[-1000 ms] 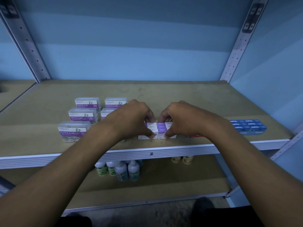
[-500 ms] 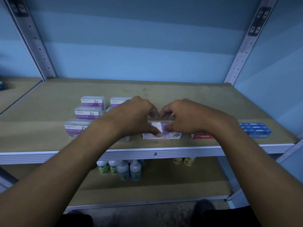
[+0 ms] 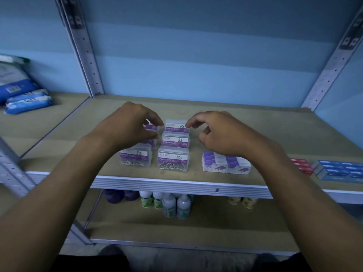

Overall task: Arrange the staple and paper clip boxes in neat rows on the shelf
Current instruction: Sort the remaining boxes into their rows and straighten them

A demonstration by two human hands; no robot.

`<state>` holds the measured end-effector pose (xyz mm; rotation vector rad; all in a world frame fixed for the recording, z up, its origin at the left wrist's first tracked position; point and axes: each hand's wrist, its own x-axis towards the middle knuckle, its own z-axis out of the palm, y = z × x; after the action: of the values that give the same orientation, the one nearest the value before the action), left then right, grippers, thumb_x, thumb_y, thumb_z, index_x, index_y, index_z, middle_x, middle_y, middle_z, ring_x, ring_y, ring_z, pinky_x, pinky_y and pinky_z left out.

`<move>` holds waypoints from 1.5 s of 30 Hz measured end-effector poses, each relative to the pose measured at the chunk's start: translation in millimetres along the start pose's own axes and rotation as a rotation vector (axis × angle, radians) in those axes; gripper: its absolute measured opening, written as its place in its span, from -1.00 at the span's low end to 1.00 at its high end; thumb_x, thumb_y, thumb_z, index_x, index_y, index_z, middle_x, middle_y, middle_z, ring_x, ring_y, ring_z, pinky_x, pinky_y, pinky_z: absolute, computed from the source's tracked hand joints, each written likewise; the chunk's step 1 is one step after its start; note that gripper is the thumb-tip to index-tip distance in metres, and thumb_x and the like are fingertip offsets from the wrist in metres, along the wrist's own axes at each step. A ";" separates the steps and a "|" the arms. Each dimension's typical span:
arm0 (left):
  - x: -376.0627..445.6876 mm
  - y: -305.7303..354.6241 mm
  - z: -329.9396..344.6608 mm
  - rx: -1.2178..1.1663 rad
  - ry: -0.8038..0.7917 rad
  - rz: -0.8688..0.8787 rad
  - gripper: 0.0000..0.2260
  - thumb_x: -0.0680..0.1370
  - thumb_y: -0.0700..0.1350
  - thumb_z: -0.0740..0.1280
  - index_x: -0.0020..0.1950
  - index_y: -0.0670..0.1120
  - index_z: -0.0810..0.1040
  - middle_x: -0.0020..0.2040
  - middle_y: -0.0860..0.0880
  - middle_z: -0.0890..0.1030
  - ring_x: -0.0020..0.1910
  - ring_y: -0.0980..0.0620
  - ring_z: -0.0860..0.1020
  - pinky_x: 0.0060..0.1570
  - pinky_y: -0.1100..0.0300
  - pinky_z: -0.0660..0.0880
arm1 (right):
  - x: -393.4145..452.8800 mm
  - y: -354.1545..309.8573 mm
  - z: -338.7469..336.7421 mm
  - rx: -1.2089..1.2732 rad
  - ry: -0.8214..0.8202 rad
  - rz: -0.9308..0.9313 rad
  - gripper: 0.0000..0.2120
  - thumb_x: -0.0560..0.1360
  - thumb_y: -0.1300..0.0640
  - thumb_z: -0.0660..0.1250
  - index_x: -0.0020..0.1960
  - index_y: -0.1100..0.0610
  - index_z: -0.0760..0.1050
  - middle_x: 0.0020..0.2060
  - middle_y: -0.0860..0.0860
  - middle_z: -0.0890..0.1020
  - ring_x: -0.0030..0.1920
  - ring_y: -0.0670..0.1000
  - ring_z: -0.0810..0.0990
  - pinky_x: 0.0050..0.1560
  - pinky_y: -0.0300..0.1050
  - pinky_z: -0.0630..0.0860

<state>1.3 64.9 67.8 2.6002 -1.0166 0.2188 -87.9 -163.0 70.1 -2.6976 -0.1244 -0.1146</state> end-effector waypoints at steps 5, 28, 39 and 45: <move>-7.7 -22.6 -0.3 -0.011 -0.030 -0.034 -0.68 0.38 0.03 0.55 0.12 0.08 0.69 0.10 0.07 0.68 -0.04 0.10 0.60 0.05 0.06 0.58 | 14.5 -7.4 15.5 -0.016 -0.012 -0.026 -0.66 0.55 0.09 0.35 0.32 -0.08 0.52 0.21 -0.11 0.58 0.03 -0.14 0.55 0.06 -0.20 0.47; -10.5 -37.7 -3.6 -0.121 -0.047 -0.005 -0.76 0.48 -0.07 0.47 0.14 0.09 0.68 0.08 0.06 0.69 -0.05 0.10 0.62 0.03 0.09 0.58 | 29.1 -17.1 28.2 -0.019 0.037 -0.043 -0.67 0.50 0.04 0.48 0.25 -0.15 0.62 0.09 -0.16 0.68 -0.18 -0.40 0.45 -0.22 -0.54 0.27; -26.5 -32.9 -12.1 -0.120 -0.070 -0.008 -0.76 0.48 -0.04 0.48 0.13 0.12 0.68 0.05 0.15 0.68 -0.07 0.16 0.61 0.00 0.13 0.57 | 17.3 -21.5 19.1 -0.043 -0.039 -0.058 -0.68 0.54 0.02 0.43 0.27 -0.19 0.60 0.18 -0.19 0.65 0.00 -0.26 0.53 -0.05 -0.30 0.40; -27.6 -32.1 -12.0 -0.141 -0.116 -0.015 -0.78 0.49 -0.05 0.46 0.12 0.11 0.68 0.07 0.15 0.68 -0.05 0.17 0.62 0.04 0.11 0.57 | 17.6 -20.9 24.5 -0.031 -0.079 -0.059 -0.70 0.56 0.02 0.39 0.28 -0.16 0.60 0.14 -0.17 0.66 0.01 -0.24 0.55 -0.11 -0.41 0.36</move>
<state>2.7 108.7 63.6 2.5154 -1.0116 -0.0076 -71.2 -132.5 58.6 -2.7310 -0.2278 -0.0280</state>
